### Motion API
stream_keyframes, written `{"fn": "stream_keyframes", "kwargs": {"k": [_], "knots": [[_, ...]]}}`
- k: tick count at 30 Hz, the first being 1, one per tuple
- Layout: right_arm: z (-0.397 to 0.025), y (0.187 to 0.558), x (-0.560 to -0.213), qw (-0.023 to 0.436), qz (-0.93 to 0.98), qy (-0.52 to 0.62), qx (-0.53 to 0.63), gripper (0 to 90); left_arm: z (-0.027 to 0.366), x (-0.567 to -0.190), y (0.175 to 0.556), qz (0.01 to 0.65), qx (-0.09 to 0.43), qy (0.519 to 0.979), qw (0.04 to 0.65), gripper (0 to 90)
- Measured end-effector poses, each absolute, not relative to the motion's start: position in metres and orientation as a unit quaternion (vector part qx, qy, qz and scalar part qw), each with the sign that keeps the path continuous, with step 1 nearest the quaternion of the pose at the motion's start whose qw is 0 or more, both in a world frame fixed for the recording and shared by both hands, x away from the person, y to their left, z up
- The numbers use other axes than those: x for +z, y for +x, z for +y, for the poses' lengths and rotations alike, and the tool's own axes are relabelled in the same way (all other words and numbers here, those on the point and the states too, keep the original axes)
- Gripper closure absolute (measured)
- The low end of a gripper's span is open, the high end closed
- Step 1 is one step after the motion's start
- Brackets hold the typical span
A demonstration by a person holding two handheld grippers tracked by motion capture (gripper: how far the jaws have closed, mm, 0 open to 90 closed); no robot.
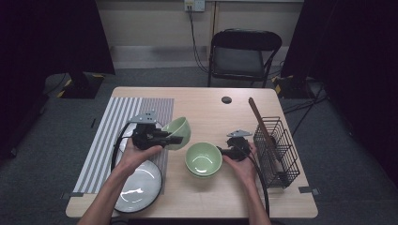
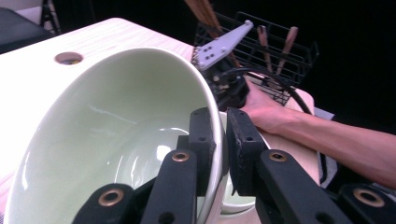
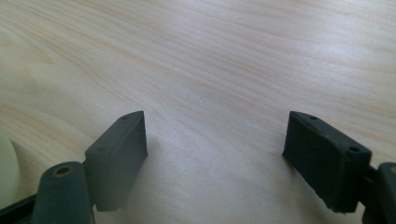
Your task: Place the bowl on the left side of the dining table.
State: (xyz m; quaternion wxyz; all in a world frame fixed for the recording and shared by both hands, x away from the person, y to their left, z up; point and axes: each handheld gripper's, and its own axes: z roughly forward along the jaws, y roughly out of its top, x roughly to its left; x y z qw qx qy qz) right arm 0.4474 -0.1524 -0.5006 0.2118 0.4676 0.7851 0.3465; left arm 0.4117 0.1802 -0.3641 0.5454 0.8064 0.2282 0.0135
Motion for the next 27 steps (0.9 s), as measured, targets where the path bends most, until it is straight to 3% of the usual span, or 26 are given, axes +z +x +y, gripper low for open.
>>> {"fn": "stream_keyframes", "kwargs": {"k": [27], "knots": [[-0.152,0.447,-0.501,0.212,0.785,0.468,0.346,20.9,0.247,-0.377,0.434,0.357,0.097,0.776,0.511,81.3]]}}
